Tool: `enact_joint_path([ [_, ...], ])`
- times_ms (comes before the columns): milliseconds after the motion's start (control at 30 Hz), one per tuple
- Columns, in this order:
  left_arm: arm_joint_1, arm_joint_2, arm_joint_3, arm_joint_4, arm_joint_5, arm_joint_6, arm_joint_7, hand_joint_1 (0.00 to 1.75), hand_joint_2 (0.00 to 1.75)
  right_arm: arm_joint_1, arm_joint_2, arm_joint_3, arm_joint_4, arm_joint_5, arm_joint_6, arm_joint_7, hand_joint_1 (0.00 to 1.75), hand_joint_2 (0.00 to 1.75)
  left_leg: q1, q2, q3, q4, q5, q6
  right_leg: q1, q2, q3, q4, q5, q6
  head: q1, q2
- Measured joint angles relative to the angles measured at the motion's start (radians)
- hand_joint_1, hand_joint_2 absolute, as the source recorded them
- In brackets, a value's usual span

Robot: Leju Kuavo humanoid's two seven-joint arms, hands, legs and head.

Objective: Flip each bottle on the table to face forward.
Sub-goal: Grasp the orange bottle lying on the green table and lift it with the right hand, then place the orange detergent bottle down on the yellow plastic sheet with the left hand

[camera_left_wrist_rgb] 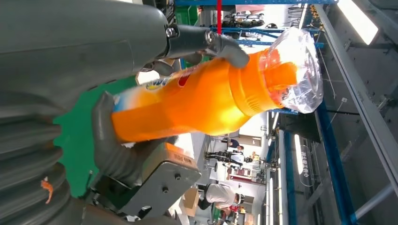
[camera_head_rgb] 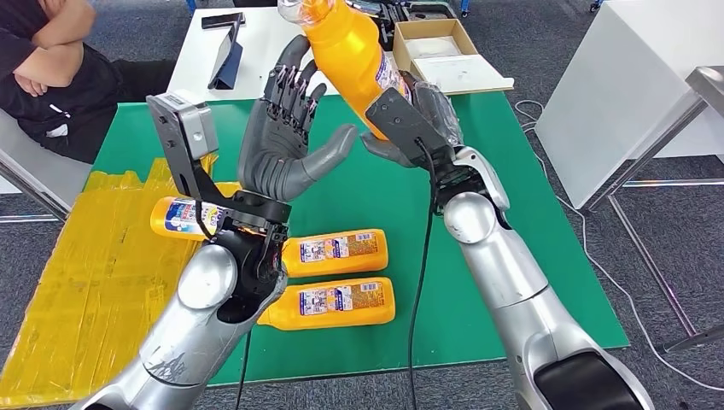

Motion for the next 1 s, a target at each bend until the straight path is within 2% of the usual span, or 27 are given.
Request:
enact_joint_path([
  [133, -0.01, -0.018, -0.005, 0.011, -0.003, -0.003, 0.014, 0.0, 1.75, 0.008, 0.034, 0.0, 0.007, 0.008, 0.005, 0.006, 1.75, 1.75, 0.0, 0.0, 0.0, 0.0, 0.0, 0.0, 0.0, 0.0, 0.0, 0.0, 0.0, 0.0, 0.0, 0.0],
  [433, -0.013, -0.024, -0.005, 0.019, -0.004, -0.002, 0.017, 0.0, 1.75, 0.012, 0.051, -0.003, 0.013, 0.011, 0.005, 0.007, 1.75, 1.75, 0.0, -0.001, -0.001, 0.0, 0.0, 0.0, 0.0, 0.0, 0.0, 0.0, 0.0, 0.0, 0.0, 0.0],
  [600, -0.031, -0.029, -0.004, 0.034, -0.005, 0.008, 0.048, 0.0, 1.75, 0.014, 0.068, 0.001, 0.018, 0.032, 0.011, 0.009, 1.75, 1.75, 0.0, -0.001, -0.001, 0.0, 0.0, 0.0, 0.0, 0.0, 0.0, 0.0, 0.0, 0.0, 0.0, 0.0],
  [1000, -0.095, -0.04, 0.024, 0.107, 0.028, 0.049, 0.097, 0.0, 1.75, 0.004, 0.118, 0.081, 0.023, 0.059, 0.001, 0.025, 1.75, 1.75, 0.0, -0.001, -0.001, 0.0, 0.0, 0.0, 0.0, 0.0, 0.0, 0.0, 0.0, 0.0, 0.0, 0.0],
])
